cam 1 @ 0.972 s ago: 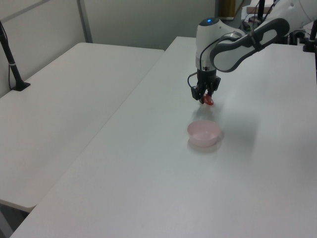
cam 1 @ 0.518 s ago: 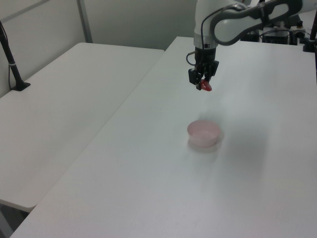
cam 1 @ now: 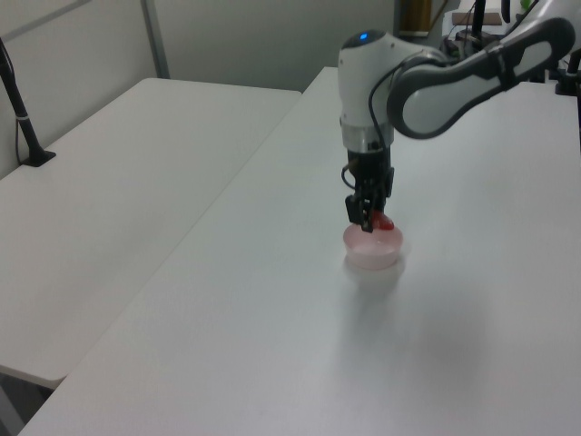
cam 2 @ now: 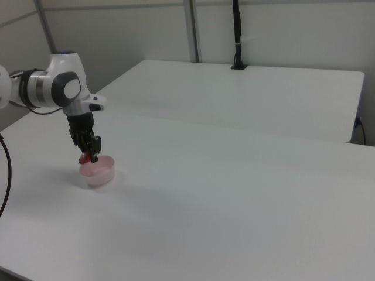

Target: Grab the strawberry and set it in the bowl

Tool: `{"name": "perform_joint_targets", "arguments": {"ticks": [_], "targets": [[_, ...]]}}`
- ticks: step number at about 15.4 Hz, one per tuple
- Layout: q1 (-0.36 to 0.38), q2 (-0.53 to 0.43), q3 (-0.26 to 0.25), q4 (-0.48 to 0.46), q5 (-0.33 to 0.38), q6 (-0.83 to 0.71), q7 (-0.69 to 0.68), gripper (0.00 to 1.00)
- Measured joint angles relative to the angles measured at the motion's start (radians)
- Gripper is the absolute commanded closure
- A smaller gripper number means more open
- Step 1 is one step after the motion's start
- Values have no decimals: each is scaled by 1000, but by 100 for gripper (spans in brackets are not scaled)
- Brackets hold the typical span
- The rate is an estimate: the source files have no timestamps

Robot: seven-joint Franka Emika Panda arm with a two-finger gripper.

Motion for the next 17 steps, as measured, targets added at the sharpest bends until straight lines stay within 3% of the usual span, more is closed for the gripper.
{"name": "perform_joint_targets", "arguments": {"ticks": [9,11,15,17], "targets": [[-23,0,-2,13,-129,-4,-2,0],[-78,-57,1,27,-135,-73,-77,0],[-239,-221,1,34,-134,-226,-364,0],[-306,-281,2,30,-134,-258,-426,0]]}}
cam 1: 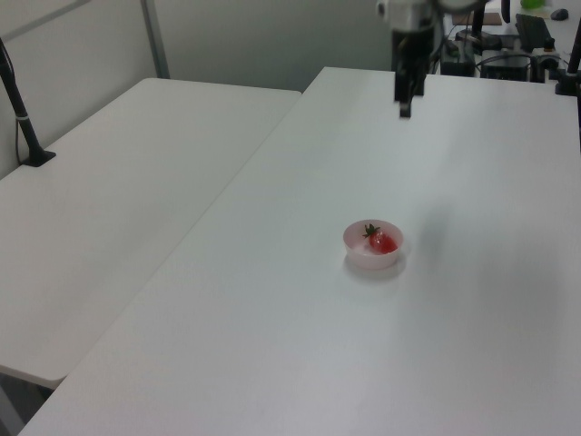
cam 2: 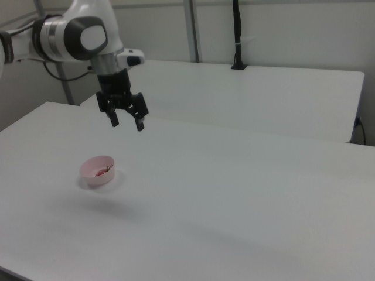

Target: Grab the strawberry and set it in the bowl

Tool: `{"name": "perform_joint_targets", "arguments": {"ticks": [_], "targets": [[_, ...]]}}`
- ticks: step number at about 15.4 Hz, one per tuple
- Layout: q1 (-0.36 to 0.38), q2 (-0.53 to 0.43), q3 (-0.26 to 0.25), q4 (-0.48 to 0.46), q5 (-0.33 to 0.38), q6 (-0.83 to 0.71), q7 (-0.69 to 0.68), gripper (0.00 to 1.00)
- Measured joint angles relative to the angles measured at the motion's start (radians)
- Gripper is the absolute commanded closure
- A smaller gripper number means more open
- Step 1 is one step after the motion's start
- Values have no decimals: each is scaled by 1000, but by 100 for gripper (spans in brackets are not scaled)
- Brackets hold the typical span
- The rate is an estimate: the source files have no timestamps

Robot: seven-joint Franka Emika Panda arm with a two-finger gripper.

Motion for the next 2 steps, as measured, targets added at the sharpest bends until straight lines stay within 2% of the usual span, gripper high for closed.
{"name": "perform_joint_targets", "arguments": {"ticks": [2], "targets": [[-36,-30,0,-5,0,-21,-11,0]]}}
